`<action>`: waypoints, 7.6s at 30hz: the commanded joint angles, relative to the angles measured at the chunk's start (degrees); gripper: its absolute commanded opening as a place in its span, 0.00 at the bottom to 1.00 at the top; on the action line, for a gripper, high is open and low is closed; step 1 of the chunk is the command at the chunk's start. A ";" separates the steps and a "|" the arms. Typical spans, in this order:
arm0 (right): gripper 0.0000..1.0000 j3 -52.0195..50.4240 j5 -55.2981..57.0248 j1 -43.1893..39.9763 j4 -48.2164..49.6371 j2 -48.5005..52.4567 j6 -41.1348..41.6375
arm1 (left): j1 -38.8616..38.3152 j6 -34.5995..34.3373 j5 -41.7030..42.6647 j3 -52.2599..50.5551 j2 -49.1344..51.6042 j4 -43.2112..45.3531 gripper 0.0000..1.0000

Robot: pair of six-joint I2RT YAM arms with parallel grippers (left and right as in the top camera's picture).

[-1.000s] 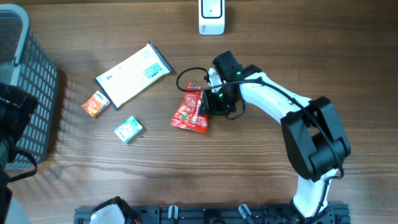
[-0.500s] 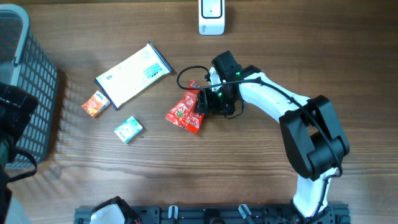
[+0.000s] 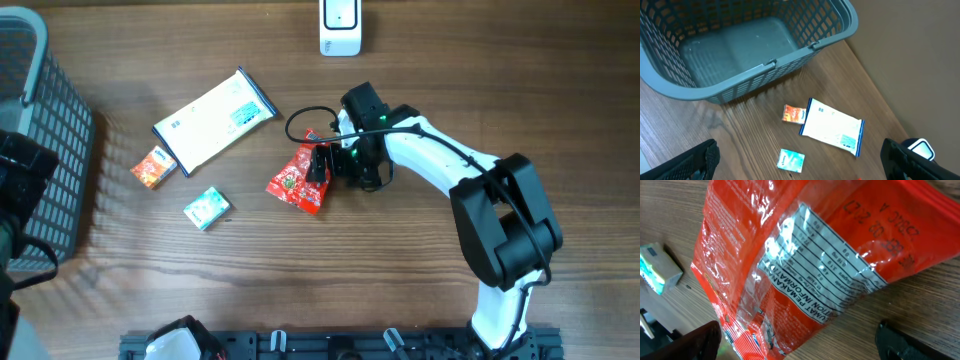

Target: Scan the item barcode

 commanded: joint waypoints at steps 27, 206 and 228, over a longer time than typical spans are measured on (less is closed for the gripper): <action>1.00 -0.44 0.70 -0.04 2.43 0.85 1.90 | -19.02 13.68 29.05 -33.75 15.43 8.41 1.00; 0.04 -20.35 40.85 -6.47 68.24 -17.59 -107.36 | -32.85 -1.42 26.36 -46.51 52.54 40.83 1.00; 0.04 1.33 31.04 -7.50 93.11 6.73 -104.65 | -32.85 -1.42 26.36 -46.51 52.54 40.83 1.00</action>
